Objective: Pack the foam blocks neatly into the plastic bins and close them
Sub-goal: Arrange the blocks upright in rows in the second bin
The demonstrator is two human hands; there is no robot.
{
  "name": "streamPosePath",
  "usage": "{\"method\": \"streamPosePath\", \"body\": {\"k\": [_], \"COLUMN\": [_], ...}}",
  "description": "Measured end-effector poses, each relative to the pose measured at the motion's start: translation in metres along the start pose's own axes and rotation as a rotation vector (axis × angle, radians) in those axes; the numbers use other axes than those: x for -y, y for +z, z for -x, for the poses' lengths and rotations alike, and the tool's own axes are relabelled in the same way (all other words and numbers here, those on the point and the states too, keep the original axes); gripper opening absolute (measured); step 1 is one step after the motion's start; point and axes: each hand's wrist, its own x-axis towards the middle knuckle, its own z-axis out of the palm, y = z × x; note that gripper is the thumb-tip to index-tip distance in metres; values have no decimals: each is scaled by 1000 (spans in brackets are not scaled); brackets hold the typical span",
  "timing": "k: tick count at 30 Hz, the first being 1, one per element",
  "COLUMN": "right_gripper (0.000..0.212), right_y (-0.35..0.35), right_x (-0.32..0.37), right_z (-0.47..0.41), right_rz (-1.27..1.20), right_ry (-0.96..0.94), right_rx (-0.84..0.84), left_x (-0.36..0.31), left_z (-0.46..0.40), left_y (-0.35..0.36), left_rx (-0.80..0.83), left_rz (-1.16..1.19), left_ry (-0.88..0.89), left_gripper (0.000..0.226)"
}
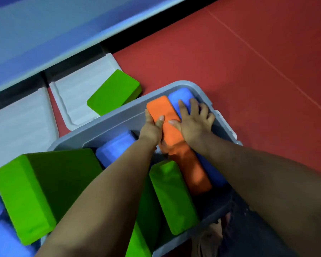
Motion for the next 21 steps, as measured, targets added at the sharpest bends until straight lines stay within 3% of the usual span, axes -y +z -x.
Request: {"method": "streamPosePath", "body": {"k": [5,8,13,16,18,21], "right_gripper": [73,71,70,60,60,58], "right_y": [-9,-18,-42,-65,-78,-87], "right_x": [7,13,16,40,62,98], "right_z": [6,18,51,84,107,139], "right_rz": [55,33,2,-22,-108,-402], "right_ry": [-5,-21,-40,-50,-68,-109], "right_rx": [124,186,383,337,311,318], "left_x": [-2,-6,1,23,41,63], "left_z": [21,67,151,190,206,225], "left_y": [-11,-32,-107,-153,-174,-184], "left_rx": [73,32,-370,-622,-713,-592], "left_rz": [109,75,-154,-426,-472,-264], "left_ry": [-74,3,469,607,393,-12], "left_gripper": [60,50,38,45,52,83]}}
